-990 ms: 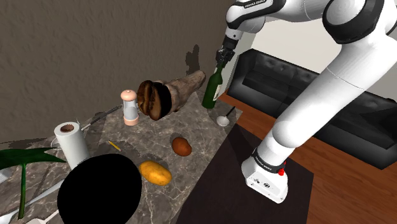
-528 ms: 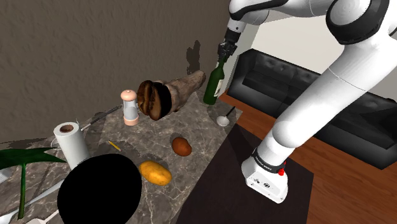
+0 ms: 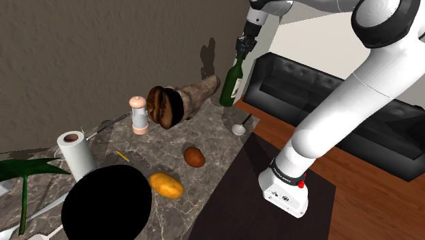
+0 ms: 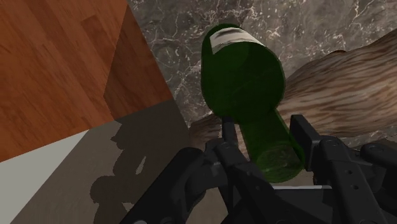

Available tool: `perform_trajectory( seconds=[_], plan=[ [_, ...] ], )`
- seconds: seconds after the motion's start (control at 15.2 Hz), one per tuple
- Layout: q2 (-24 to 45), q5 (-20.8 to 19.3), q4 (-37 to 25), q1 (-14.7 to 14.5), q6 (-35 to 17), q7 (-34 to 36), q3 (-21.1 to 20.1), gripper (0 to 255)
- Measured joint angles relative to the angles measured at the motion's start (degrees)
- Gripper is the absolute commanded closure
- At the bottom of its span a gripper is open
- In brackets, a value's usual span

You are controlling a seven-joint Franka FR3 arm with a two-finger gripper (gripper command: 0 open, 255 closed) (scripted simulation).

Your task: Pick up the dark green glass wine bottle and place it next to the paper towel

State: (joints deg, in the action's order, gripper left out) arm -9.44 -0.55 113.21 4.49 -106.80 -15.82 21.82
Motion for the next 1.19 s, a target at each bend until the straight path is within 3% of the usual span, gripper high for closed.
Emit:
perform_trajectory(
  seconds=[1.19],
  plan=[
    [1.6,0.6,-15.3,-0.2,13.9,0.1,-0.1,255]
  ],
)
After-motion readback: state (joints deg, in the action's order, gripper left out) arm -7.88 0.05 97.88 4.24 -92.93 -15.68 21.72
